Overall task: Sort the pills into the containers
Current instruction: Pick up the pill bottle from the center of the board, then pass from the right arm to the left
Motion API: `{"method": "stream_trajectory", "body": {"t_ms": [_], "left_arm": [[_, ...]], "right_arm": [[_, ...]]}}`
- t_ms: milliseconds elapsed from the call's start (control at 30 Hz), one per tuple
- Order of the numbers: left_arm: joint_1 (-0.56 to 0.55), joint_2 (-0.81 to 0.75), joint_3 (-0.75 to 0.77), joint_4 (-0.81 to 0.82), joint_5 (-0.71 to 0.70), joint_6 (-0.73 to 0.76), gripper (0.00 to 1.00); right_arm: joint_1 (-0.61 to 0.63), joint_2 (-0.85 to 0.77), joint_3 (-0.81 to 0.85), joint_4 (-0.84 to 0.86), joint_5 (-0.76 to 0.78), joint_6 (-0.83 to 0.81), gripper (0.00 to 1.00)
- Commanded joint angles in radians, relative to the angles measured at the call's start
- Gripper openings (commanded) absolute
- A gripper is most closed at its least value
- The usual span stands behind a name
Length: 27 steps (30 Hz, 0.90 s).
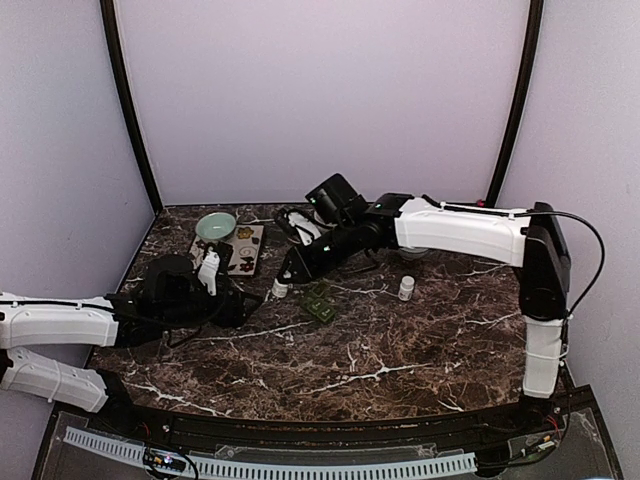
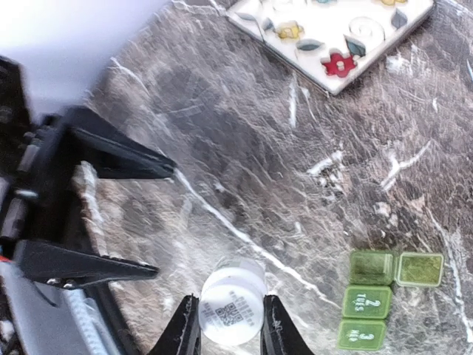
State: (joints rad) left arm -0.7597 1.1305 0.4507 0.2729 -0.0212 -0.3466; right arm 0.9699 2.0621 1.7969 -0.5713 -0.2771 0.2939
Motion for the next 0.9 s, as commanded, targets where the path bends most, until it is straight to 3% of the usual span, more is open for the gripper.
{"method": "stream_trajectory", "body": {"t_ms": [0, 233, 500, 867], "left_arm": [[0.032, -0.052, 0.056, 0.008, 0.115, -0.020, 0.72], [0.091, -0.013, 0.062, 0.244, 0.289, -0.273, 0.72], [0.100, 0.185, 0.087, 0.652, 0.423, -0.596, 0.70], [0.099, 0.362, 0.145, 0.957, 0.497, -0.790, 0.63]], "right_arm": [[-0.064, -0.140, -0.178, 0.250, -0.236, 0.138, 0.00], [-0.135, -0.292, -0.378, 0.469, -0.403, 0.245, 0.00], [-0.204, -0.417, -0.577, 0.743, -0.511, 0.417, 0.00], [-0.224, -0.455, -0.680, 0.884, -0.515, 0.498, 0.00]]}}
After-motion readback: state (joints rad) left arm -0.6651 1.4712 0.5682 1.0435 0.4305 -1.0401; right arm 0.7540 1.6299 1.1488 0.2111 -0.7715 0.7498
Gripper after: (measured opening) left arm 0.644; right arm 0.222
